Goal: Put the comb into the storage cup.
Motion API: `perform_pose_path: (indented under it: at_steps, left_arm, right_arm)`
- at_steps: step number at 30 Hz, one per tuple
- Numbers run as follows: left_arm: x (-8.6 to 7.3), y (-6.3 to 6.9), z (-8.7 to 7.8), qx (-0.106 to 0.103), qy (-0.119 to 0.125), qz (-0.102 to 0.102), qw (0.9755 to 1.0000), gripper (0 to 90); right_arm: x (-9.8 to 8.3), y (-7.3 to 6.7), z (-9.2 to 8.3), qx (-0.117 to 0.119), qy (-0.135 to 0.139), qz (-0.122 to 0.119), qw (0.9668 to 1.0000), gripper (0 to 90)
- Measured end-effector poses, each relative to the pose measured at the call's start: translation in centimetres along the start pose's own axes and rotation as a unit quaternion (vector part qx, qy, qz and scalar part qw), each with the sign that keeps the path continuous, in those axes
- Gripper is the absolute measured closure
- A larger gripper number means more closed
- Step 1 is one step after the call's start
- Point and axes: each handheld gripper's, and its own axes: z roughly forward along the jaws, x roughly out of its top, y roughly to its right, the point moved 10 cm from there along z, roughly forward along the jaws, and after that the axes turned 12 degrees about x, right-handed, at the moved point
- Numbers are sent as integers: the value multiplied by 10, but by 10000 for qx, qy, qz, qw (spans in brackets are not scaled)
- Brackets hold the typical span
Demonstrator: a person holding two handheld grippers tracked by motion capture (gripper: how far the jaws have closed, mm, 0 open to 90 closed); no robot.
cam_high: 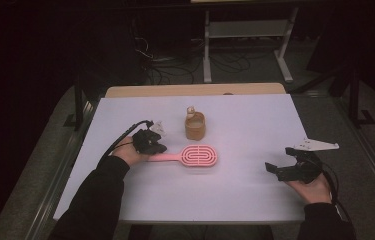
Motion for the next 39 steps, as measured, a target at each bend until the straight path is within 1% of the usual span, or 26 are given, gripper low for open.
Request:
perform_pose_path:
  at_steps: [1, 6, 9, 10, 13, 15, 19, 23, 27, 32, 34, 36, 39]
  left_arm:
    - [-1, 3, -1, -22, -21, 77, 10000, 900]
    - [0, 7, -5, -67, -3, 144, 9999, 900]
    - [-3, 8, -6, -122, -97, 204, 9997, 900]
    - [-4, 9, -6, -175, -124, 225, 9995, 900]
    - [-6, 12, -9, -217, -184, 284, 9992, 900]
    - [-7, 12, -10, -234, -188, 284, 9991, 900]
    - [-10, 15, -13, -368, -249, 289, 9986, 887]
    - [-12, 17, -16, -421, -294, 359, 9980, 888]
    - [-13, 17, -22, -423, -341, 411, 9977, 889]
    - [-13, 11, -33, -361, -318, 418, 9980, 889]
    - [-12, 9, -39, -335, -274, 416, 9982, 889]
    - [-10, 5, -46, -246, -257, 438, 9984, 886]
    - [-4, 0, -54, -234, -113, 374, 9990, 883]
  right_arm:
    - [0, 0, 0, 0, -1, -6, 10000, 0]
    - [0, 0, 0, -3, 3, -4, 10000, 0]
    - [0, 0, 0, -8, -2, 0, 10000, 0]
    - [0, 0, 0, -7, -5, -3, 10000, 0]
    - [0, 0, 0, -4, -12, -13, 10000, 0]
    - [0, 0, 0, -4, -14, -16, 10000, 0]
    - [0, 0, 0, -6, -10, -13, 10000, 0]
    - [0, 0, 0, -6, -6, -14, 10000, 0]
    - [-1, 0, 0, -5, -12, -7, 10000, 0]
    - [-1, 0, 0, -6, -22, -1, 10000, 0]
    - [-1, 0, 0, -7, -21, 0, 10000, 0]
    - [-1, -1, 0, -4, -36, 14, 10000, 0]
    - [-2, -1, 1, -1, -42, 15, 10000, 0]
